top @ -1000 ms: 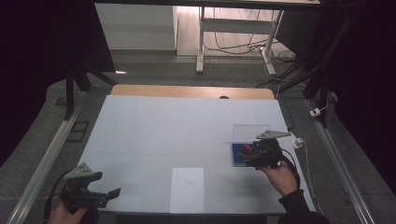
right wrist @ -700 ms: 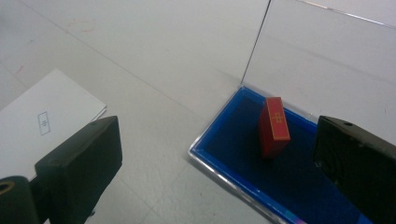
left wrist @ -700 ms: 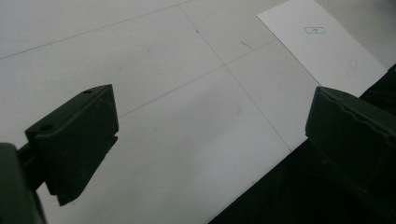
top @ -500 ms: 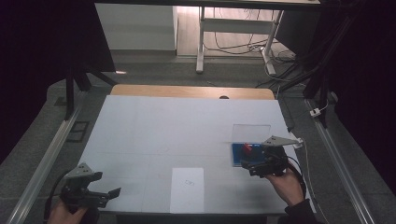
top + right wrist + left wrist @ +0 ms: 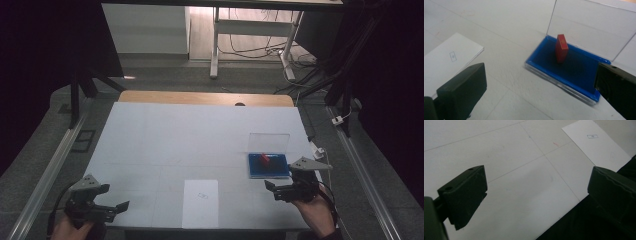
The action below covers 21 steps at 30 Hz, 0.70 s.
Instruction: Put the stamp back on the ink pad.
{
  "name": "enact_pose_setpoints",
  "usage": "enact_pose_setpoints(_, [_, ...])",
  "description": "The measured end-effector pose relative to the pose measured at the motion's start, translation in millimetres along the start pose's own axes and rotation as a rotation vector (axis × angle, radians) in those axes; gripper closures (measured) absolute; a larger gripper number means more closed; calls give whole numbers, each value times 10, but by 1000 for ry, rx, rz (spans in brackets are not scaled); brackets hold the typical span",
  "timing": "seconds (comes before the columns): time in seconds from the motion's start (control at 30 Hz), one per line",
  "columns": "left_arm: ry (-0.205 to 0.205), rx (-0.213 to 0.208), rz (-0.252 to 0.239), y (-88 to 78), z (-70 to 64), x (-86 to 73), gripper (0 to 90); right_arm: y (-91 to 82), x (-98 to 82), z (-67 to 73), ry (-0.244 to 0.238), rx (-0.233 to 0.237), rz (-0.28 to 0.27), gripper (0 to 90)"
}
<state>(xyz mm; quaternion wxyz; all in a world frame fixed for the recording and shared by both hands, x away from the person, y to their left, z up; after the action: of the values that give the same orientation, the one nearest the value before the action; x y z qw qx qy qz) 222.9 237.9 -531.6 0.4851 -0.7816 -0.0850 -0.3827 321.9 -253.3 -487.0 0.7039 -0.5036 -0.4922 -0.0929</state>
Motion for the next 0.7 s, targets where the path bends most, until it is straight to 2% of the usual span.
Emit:
enact_pose_setpoints(0.3, [1,1,0,0,-1,0,30,-137,-160,50,17,-8,20,0])
enact_pose_setpoints(0.7, [2,3,0,-3,0,-3,30,-260,-390,58,71,-13,59,0])
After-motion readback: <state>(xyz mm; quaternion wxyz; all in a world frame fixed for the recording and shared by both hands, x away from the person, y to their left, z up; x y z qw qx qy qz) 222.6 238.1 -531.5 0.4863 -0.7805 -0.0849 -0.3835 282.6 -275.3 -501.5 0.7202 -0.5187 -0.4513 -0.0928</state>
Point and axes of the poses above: each handheld gripper's, and its own axes: y roughly forward along the jaws, x roughly out of its top, z roughly to its left, the point moved 7 cm from there along y, roughly forward along the jaws, and after that the axes turned 1 degree about -z, right-handed, at the moved point
